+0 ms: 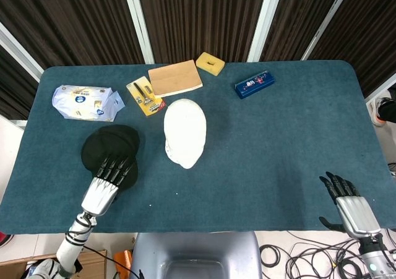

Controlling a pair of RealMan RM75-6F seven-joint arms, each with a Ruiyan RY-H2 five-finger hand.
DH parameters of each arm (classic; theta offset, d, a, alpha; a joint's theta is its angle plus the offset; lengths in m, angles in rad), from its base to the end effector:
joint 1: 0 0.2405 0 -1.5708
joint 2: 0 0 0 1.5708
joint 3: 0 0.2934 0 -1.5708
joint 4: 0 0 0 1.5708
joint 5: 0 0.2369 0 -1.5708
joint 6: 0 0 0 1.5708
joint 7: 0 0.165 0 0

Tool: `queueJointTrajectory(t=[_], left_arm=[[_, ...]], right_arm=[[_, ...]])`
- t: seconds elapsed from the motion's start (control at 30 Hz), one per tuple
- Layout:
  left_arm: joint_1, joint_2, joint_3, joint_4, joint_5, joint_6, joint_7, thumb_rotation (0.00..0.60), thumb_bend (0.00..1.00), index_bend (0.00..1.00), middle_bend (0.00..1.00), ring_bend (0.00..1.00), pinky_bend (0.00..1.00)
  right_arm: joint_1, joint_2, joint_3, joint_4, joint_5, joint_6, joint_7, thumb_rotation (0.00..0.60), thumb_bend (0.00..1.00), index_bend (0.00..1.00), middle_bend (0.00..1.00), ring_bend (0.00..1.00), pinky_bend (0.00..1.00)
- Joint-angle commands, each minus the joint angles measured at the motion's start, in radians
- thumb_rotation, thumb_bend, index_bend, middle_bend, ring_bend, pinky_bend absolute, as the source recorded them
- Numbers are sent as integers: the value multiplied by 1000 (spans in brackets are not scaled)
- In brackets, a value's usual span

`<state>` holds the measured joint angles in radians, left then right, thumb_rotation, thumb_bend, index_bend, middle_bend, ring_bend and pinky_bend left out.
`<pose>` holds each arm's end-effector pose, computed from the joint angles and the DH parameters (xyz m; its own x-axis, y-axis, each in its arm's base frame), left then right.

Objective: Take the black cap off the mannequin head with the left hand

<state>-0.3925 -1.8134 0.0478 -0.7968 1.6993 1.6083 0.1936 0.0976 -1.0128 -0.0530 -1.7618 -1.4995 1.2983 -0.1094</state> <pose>-0.2935 0.2890 -0.0470 0.5939 -0.2824 0.7533 0.6242 -0.4289 -0.6530 -0.3489 -0.1784 0.1305 0.4486 -0.2826 0.8479 -0.8887 -0.0408 0.4566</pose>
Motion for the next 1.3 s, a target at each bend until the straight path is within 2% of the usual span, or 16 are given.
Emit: queueJointTrajectory(t=[0.03, 0.2, 0.37, 0.47, 0.57, 0.77, 0.87, 0.97, 1.03, 1.1, 1.2, 1.3], left_arm=[[29, 170, 63, -295, -26, -131, 66, 600, 211, 0, 0, 0, 0], [32, 346, 105, -587, -110, -286, 111, 600, 213, 0, 0, 0, 0], [17, 450, 131, -743, -181, -418, 147, 600, 214, 0, 0, 0, 0], [14, 487, 134, -791, -188, -437, 129, 600, 213, 0, 0, 0, 0], [25, 521, 131, -831, -161, -404, 82, 600, 212, 0, 0, 0, 0], [94, 616, 119, -891, -91, -228, 34, 600, 235, 0, 0, 0, 0], [154, 669, 110, -911, -109, -134, 23, 600, 256, 0, 0, 0, 0], [234, 662, 81, -882, -172, -32, -12, 600, 257, 0, 0, 0, 0], [271, 646, 67, -873, -225, -18, -76, 600, 256, 0, 0, 0, 0], [276, 646, 69, -857, -231, -47, -162, 600, 258, 0, 0, 0, 0], [264, 662, 75, -839, -198, -74, -185, 600, 259, 0, 0, 0, 0], [274, 642, 60, -817, -182, -56, -136, 600, 257, 0, 0, 0, 0]], right_arm=[[-1, 4, -3, -2, -7, 2, 9, 600, 141, 0, 0, 0, 114], [-5, 10, -4, 2, -8, 8, 21, 600, 141, 0, 0, 0, 114], [-5, 7, -7, -1, -10, 4, 12, 600, 141, 0, 0, 0, 114], [-4, 7, -8, -3, -13, 2, 11, 600, 141, 0, 0, 0, 114], [-4, 8, -7, -3, -11, 2, 13, 600, 141, 0, 0, 0, 114], [-10, 11, -6, -4, -11, 14, 13, 600, 141, 0, 0, 0, 114], [-16, 12, -8, -6, -16, 25, 2, 600, 140, 0, 0, 0, 114], [-23, 12, -11, -13, -25, 39, -12, 600, 141, 0, 0, 0, 114], [-27, 10, -13, -17, -34, 48, -20, 600, 141, 0, 0, 0, 114], [-29, 9, -14, -19, -40, 52, -23, 600, 141, 0, 0, 0, 114], [-30, 10, -13, -19, -43, 57, -21, 600, 141, 0, 0, 0, 114], [-32, 9, -10, -18, -45, 63, -17, 600, 141, 0, 0, 0, 114]])
